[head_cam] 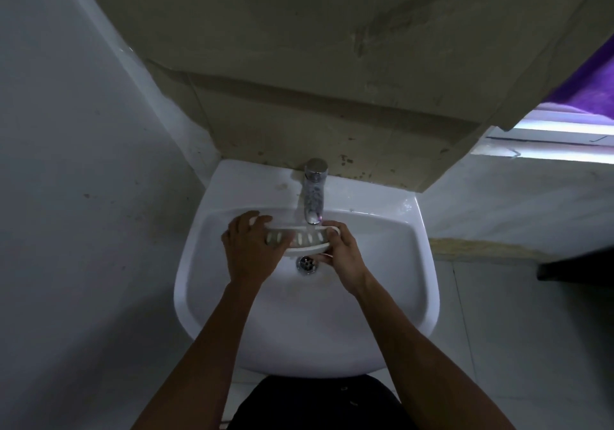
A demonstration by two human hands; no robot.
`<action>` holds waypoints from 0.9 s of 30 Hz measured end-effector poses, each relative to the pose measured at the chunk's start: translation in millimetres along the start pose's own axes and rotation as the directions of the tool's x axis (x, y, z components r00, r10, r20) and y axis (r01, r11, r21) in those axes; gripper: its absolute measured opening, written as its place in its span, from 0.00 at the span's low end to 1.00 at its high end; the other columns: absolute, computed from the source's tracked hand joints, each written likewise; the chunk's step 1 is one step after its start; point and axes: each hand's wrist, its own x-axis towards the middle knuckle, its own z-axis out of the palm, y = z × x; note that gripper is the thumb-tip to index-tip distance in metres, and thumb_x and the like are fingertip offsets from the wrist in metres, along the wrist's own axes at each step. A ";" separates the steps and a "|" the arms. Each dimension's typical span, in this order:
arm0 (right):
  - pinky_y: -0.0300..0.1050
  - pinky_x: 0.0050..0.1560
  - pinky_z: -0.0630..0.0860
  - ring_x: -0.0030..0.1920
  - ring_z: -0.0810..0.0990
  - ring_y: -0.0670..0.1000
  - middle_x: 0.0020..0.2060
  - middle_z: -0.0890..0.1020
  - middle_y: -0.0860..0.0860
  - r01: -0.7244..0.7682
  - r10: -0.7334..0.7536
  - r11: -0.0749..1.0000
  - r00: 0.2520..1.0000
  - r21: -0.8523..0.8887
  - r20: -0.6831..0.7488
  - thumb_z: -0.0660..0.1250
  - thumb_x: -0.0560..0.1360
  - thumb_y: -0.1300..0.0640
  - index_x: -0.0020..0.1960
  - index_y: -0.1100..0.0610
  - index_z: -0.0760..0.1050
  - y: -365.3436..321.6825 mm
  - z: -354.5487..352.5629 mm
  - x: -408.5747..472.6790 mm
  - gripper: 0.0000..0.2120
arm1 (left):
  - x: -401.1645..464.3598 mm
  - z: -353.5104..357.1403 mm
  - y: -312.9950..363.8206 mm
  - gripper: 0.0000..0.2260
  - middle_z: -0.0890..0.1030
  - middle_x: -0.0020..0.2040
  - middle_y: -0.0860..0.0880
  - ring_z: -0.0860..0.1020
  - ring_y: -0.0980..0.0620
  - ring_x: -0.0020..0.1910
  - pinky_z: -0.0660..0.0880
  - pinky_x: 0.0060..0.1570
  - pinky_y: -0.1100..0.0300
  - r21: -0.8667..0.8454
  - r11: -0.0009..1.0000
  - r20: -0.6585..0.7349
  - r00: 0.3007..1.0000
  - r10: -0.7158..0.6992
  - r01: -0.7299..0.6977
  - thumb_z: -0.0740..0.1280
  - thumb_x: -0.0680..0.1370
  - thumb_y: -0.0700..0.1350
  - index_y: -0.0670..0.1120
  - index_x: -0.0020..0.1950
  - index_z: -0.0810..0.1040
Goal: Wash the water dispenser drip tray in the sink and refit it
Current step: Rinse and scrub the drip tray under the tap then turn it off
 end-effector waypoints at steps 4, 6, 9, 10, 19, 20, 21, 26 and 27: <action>0.60 0.56 0.81 0.58 0.81 0.62 0.58 0.78 0.62 -0.032 0.030 0.999 0.999 0.042 0.036 0.54 0.85 0.53 0.65 0.59 0.71 1.5 -0.4 -2.6 0.14 | -6.6 0.0 5.4 0.35 0.78 0.59 0.47 0.72 0.39 0.63 0.69 0.56 0.35 0.029 0.992 0.119 0.985 -0.126 0.124 0.62 0.59 0.76 0.52 0.53 0.80; 0.57 0.56 0.82 0.56 0.82 0.61 0.58 0.79 0.63 -0.049 0.046 0.997 0.997 0.056 0.056 0.53 0.85 0.55 0.66 0.59 0.72 0.4 1.8 -3.1 0.14 | -6.1 -2.4 9.8 0.37 0.75 0.60 0.46 0.71 0.38 0.62 0.74 0.51 0.37 0.006 0.983 0.150 0.972 -0.184 0.185 0.60 0.59 0.77 0.52 0.54 0.79; 0.56 0.55 0.82 0.56 0.82 0.60 0.59 0.78 0.63 -0.104 0.101 0.988 0.994 0.117 0.028 0.54 0.85 0.58 0.66 0.59 0.73 1.2 -1.2 -2.0 0.15 | -2.2 -2.1 1.0 0.35 0.73 0.59 0.44 0.74 0.38 0.57 0.78 0.47 0.43 -0.142 0.973 0.146 0.976 -0.164 0.185 0.63 0.61 0.74 0.49 0.54 0.79; 0.56 0.55 0.82 0.58 0.81 0.61 0.60 0.78 0.63 -0.110 0.109 0.984 0.994 0.142 0.015 0.54 0.85 0.58 0.66 0.59 0.73 2.0 -3.3 -1.6 0.14 | -1.8 -0.6 -3.3 0.33 0.72 0.60 0.44 0.75 0.39 0.56 0.78 0.48 0.44 -0.216 0.956 0.152 0.974 -0.168 0.198 0.67 0.61 0.71 0.48 0.55 0.79; 0.51 0.49 0.84 0.56 0.83 0.59 0.59 0.78 0.62 -0.062 0.061 0.981 0.998 0.186 0.010 0.62 0.82 0.58 0.65 0.57 0.72 0.1 -7.3 -1.1 0.12 | -8.3 5.7 -5.5 0.27 0.71 0.60 0.43 0.77 0.39 0.53 0.77 0.53 0.44 -0.409 0.842 0.288 0.925 -0.247 0.352 0.75 0.66 0.59 0.49 0.60 0.76; 0.52 0.51 0.84 0.56 0.83 0.59 0.59 0.79 0.62 -0.066 0.065 0.981 0.998 0.184 0.016 0.63 0.82 0.59 0.65 0.57 0.72 0.5 -5.9 -0.2 0.12 | -9.3 5.0 -5.9 0.26 0.70 0.61 0.43 0.76 0.38 0.54 0.77 0.53 0.45 -0.423 0.836 0.288 0.927 -0.240 0.349 0.75 0.67 0.58 0.48 0.60 0.76; 0.53 0.53 0.83 0.56 0.83 0.59 0.59 0.79 0.62 -0.066 0.063 0.982 0.998 0.176 0.025 0.62 0.82 0.59 0.64 0.57 0.73 0.6 -4.4 0.2 0.11 | -10.4 4.6 -6.8 0.25 0.69 0.62 0.43 0.76 0.37 0.55 0.77 0.54 0.46 -0.434 0.826 0.299 0.923 -0.244 0.359 0.75 0.68 0.56 0.48 0.61 0.75; 0.56 0.55 0.82 0.54 0.82 0.57 0.55 0.80 0.60 -0.077 0.066 0.983 0.996 0.168 0.066 0.57 0.84 0.57 0.65 0.58 0.74 -0.7 4.1 1.7 0.13 | -15.2 -1.1 -11.8 0.22 0.67 0.63 0.45 0.76 0.39 0.56 0.76 0.54 0.49 -0.446 0.771 0.331 0.884 -0.330 0.455 0.75 0.70 0.52 0.47 0.61 0.76; 0.55 0.54 0.83 0.52 0.82 0.57 0.53 0.80 0.59 -0.078 0.068 0.984 0.995 0.161 0.071 0.57 0.84 0.58 0.64 0.58 0.74 -0.5 5.1 1.7 0.12 | -16.7 -1.6 -13.2 0.21 0.67 0.63 0.45 0.76 0.39 0.56 0.76 0.54 0.50 -0.455 0.762 0.327 0.882 -0.339 0.461 0.75 0.70 0.51 0.47 0.60 0.76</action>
